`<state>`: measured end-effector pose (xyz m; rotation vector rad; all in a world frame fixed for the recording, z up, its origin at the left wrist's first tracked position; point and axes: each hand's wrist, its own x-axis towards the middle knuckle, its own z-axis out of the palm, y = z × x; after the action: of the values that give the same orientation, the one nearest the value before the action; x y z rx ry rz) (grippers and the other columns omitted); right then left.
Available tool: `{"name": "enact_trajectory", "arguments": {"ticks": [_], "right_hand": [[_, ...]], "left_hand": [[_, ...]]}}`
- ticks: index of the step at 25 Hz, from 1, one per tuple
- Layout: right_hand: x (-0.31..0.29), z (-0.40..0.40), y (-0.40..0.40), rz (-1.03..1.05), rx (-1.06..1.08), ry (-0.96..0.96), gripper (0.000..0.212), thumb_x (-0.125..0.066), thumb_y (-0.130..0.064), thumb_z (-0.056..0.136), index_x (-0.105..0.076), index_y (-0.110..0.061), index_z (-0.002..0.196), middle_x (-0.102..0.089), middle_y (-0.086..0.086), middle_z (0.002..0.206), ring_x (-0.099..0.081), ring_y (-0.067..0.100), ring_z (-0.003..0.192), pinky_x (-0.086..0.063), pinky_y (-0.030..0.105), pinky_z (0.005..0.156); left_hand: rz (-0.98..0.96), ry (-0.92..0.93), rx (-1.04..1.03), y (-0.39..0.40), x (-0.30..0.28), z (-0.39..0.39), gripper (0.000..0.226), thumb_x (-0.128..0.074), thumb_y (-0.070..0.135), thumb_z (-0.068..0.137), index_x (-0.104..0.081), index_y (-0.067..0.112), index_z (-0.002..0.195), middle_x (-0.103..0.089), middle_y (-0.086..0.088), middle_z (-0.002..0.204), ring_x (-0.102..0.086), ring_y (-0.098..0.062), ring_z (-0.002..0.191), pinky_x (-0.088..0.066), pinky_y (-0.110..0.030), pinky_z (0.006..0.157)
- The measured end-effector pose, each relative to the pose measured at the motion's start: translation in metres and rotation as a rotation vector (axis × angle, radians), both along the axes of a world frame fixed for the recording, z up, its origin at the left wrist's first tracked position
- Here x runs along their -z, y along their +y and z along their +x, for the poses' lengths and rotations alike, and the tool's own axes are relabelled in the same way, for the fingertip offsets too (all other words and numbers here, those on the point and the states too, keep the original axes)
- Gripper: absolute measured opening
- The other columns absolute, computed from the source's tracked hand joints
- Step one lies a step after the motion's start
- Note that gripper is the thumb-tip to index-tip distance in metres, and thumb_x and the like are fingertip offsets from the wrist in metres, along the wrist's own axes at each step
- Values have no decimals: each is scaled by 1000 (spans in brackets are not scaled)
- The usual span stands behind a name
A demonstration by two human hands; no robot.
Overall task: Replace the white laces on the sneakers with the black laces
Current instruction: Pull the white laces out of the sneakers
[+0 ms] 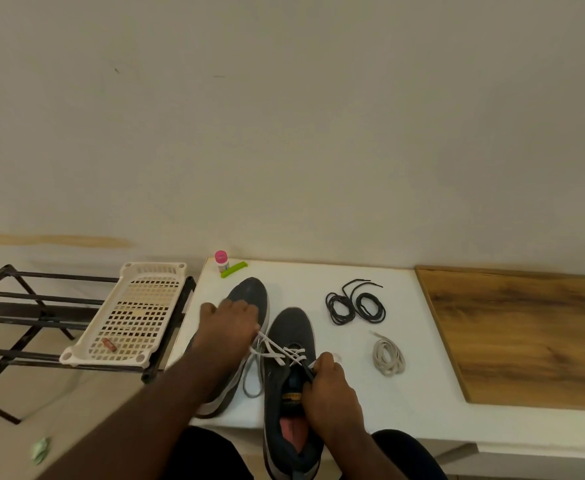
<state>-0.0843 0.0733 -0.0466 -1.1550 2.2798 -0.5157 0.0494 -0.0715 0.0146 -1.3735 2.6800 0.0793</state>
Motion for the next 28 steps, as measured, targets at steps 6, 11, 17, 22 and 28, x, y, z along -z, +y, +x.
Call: {"name": "enact_trajectory", "arguments": {"ticks": [6, 11, 17, 22, 28], "right_hand": [[-1, 2, -1, 2, 9, -6, 10, -44, -28, 93, -35, -27, 96, -47, -2, 97, -60, 24, 84, -53, 43, 78], [-2, 1, -1, 6, -8, 3, 9, -43, -30, 94, -35, -28, 96, -48, -1, 99, -60, 25, 86, -54, 43, 80], [-1, 1, -1, -31, 3, -18, 9, -43, -27, 94, -36, -27, 99, -48, 0, 100, -59, 25, 84, -51, 40, 77], [-2, 0, 0, -52, 12, -30, 9, -44, -29, 96, -36, -27, 99, -48, -2, 99, -56, 19, 81, -49, 34, 73], [-1, -4, 0, -30, 11, -23, 15, -46, -30, 96, -37, -22, 104, -51, 2, 105, -59, 23, 88, -51, 35, 78]], "left_hand": [[139, 83, 150, 34, 11, -20, 25, -44, 37, 97, -58, 35, 118, -59, 9, 122, -41, -18, 124, -24, -47, 101], [23, -34, 177, 29, 15, -19, 24, -45, 31, 97, -51, 23, 118, -56, -1, 122, -46, -25, 120, -28, -47, 103], [49, 71, 53, 4, 4, -1, 26, -49, 27, 93, -52, 33, 119, -55, 8, 125, -42, -18, 124, -25, -48, 106], [80, 21, 219, 34, 14, -21, 20, -46, 29, 96, -58, 34, 111, -60, 7, 115, -45, -19, 119, -23, -46, 105], [-8, 32, -99, -10, -6, 8, 32, -53, 21, 93, -53, 33, 122, -58, 5, 124, -48, -21, 126, -27, -50, 107]]}}
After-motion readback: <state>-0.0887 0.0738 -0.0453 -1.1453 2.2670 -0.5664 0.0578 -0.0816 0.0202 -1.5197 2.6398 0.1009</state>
